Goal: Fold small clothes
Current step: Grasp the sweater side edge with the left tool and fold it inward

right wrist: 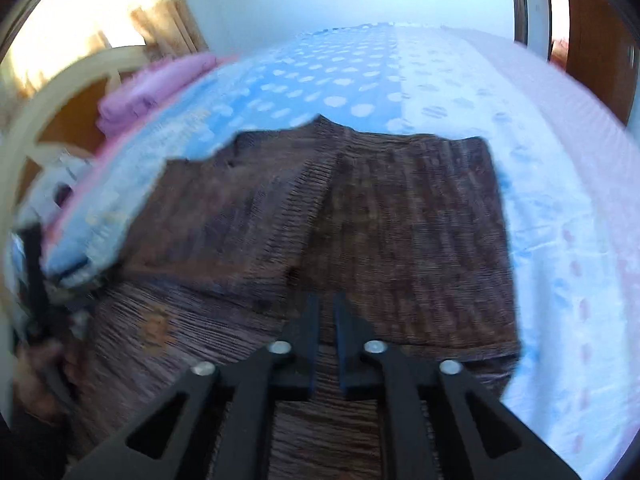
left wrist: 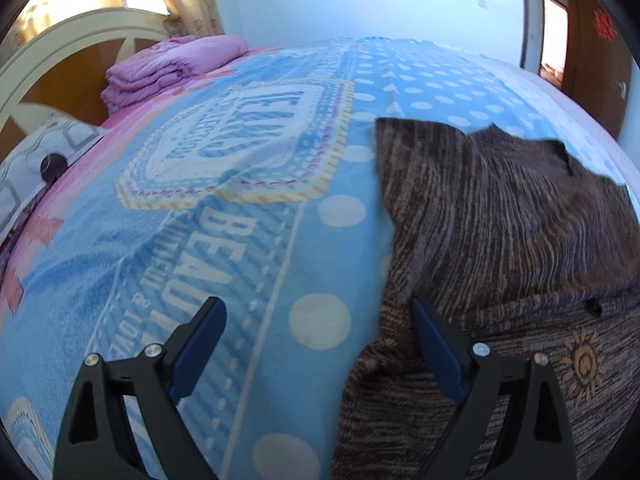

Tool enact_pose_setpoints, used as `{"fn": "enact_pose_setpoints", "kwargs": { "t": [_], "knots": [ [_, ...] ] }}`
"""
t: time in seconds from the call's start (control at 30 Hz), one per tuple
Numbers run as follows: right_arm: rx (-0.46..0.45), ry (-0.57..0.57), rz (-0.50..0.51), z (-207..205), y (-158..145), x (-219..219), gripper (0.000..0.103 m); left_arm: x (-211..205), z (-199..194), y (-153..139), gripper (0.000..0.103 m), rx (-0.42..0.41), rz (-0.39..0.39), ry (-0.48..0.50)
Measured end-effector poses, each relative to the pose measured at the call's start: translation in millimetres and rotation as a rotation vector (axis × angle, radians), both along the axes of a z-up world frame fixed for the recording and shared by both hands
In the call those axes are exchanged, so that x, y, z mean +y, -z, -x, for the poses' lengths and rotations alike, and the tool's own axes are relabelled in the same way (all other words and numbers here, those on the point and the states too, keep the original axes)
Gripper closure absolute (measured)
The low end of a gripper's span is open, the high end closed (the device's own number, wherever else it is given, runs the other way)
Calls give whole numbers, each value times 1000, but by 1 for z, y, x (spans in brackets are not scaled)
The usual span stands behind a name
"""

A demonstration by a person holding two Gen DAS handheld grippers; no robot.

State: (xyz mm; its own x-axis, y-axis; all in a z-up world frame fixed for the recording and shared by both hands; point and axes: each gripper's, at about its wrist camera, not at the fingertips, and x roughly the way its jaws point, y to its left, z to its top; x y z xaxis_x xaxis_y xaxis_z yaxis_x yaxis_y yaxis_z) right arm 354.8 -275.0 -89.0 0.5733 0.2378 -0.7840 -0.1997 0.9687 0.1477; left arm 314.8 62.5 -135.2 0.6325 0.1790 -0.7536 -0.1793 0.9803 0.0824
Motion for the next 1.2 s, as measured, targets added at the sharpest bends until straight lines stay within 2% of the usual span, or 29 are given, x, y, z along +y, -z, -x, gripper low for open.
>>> {"fn": "enact_pose_setpoints", "kwargs": {
  "t": [0.03,0.13,0.23,0.37,0.4,0.47,0.5,0.53,0.57,0.6,0.63,0.67,0.7,0.87,0.97,1.03,1.1,1.2],
  "knots": [
    [-16,-11,-10,3,-4,5,44,2,3,-2,8,-17,15,2],
    [-44,-39,-18,9,-7,16,43,12,9,-12,11,-34,102,35],
    [-62,-52,1,19,-4,24,43,12,9,-29,12,-74,117,91],
    [-69,-75,42,31,5,29,43,4,-16,-48,13,-83,196,200],
    [-70,-75,54,34,7,29,43,-1,-24,-48,20,-76,200,223],
    [-79,-71,74,39,10,27,43,-16,-46,-41,29,-31,181,253],
    [-83,-68,77,42,11,25,43,-24,-59,-32,40,13,180,270],
    [-85,-64,74,45,13,22,43,-28,-64,-25,46,38,182,278],
    [-86,-62,70,45,14,20,43,-35,-73,-14,58,79,174,285],
    [-86,-58,64,47,16,16,43,-40,-80,-2,64,114,141,270],
    [-85,-55,59,49,19,13,43,-41,-79,1,64,108,130,259],
    [-84,-53,58,51,21,10,43,-41,-77,0,71,77,135,255],
    [-86,-50,57,52,24,7,43,-42,-75,-2,85,67,145,267],
    [-109,-57,35,57,27,1,43,-29,-63,-8,86,28,192,257],
    [-110,-57,30,57,27,0,43,-13,-63,-7,86,19,288,232],
    [-109,-56,28,58,28,-1,43,3,-67,1,86,26,348,168],
    [-110,-56,33,58,28,0,43,13,-66,3,85,16,422,152],
    [-113,-56,44,59,28,2,43,-4,-60,-5,87,6,311,197]
  ]
}}
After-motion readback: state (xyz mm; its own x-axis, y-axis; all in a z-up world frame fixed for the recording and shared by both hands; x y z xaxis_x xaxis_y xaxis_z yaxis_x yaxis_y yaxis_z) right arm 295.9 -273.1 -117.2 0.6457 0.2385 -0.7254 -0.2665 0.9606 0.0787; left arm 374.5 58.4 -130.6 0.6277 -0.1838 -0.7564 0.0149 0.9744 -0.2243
